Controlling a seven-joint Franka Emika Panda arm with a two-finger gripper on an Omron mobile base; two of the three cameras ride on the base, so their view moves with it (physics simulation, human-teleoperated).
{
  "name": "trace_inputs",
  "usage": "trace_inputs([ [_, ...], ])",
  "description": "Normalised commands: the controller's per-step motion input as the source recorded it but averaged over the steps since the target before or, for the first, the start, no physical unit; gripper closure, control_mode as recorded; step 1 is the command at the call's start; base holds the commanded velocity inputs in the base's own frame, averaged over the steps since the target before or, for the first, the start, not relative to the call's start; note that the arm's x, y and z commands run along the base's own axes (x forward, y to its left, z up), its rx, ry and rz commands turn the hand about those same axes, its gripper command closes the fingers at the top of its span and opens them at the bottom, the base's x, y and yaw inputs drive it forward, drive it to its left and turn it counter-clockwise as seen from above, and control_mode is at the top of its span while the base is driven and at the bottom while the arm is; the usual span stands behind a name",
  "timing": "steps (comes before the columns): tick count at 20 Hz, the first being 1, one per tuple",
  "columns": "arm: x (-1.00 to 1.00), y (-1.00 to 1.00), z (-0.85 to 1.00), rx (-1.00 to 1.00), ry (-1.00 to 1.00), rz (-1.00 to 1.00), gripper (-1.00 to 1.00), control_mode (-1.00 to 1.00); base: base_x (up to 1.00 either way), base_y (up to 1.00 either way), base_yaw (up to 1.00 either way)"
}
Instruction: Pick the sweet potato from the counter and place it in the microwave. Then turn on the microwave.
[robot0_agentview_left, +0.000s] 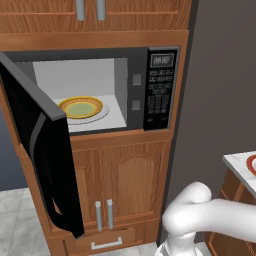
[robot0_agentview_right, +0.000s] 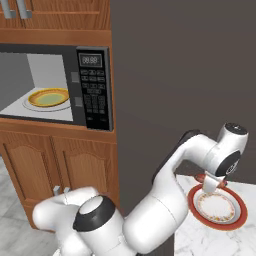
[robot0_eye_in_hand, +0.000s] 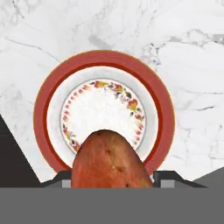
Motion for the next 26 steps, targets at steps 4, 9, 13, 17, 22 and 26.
trace_inputs([
  [4,-0.14,0.91,0.6,-0.11,-0.03,0.13,1.0,-1.0,0.0,0.0,0.0],
  [9,-0.05,1.0,0.44,-0.06,0.0,0.18,1.0,-1.0,0.0,0.0,0.0],
  [13,-0.02,0.99,0.42,-0.04,0.0,0.23,1.0,-1.0,0.0,0.0,0.0],
  [17,0.0,0.96,0.26,0.0,0.02,0.33,1.0,-1.0,0.0,0.0,0.0],
  [22,0.02,0.85,0.02,0.01,0.03,0.45,1.0,-1.0,0.0,0.0,0.0],
  [26,0.04,0.86,0.0,0.04,0.06,0.51,1.0,-1.0,0.0,0.0,0.0],
])
